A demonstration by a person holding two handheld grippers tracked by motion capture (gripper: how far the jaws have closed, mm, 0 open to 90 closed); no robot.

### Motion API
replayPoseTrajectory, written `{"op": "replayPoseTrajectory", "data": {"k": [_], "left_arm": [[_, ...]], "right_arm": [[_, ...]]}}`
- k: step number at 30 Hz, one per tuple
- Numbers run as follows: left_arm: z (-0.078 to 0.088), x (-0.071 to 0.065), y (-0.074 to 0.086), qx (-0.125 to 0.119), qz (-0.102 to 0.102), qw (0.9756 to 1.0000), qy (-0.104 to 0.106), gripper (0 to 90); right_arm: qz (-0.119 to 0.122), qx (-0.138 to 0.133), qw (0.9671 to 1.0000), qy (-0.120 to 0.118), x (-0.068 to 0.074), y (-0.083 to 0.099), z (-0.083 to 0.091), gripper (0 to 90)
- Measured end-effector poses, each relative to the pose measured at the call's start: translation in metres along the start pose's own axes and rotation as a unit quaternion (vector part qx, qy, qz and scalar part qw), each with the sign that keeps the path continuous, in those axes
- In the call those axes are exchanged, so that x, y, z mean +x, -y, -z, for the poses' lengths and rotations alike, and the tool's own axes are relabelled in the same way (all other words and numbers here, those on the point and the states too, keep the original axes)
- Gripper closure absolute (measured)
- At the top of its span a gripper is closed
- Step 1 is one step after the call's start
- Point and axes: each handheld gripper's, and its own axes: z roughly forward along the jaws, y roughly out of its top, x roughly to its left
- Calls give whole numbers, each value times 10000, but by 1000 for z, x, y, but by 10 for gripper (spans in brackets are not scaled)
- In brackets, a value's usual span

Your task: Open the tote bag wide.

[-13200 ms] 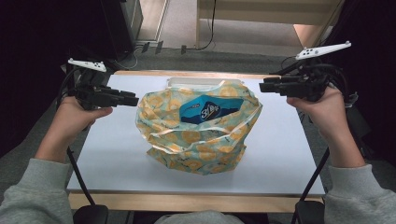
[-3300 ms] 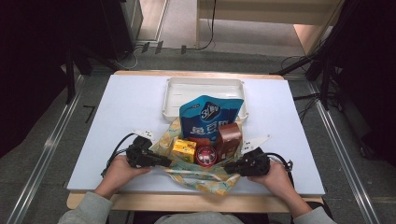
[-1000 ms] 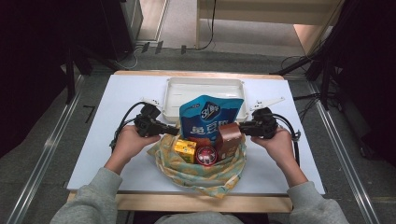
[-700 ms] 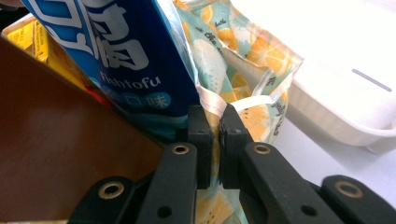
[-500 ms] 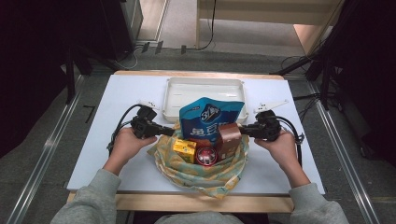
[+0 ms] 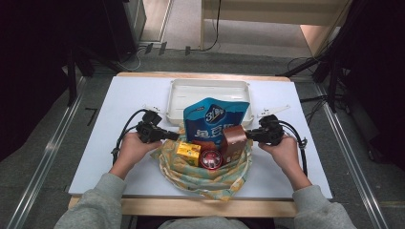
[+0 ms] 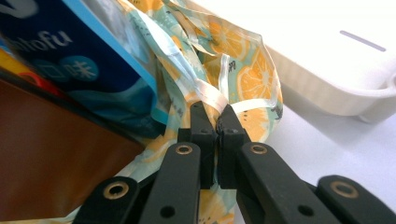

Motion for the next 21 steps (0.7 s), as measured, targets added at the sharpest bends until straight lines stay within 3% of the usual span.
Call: {"op": "replayPoseTrajectory", "data": {"k": [11, 21], "left_arm": [[-8, 5, 8, 48, 72, 10000, 9, 900], [-14, 8, 13, -60, 87, 9999, -7, 900]], "right_arm": [[-62, 73, 9999, 37, -5, 10, -13, 898], [-110, 111, 9999, -2, -11, 17, -21, 896]]}}
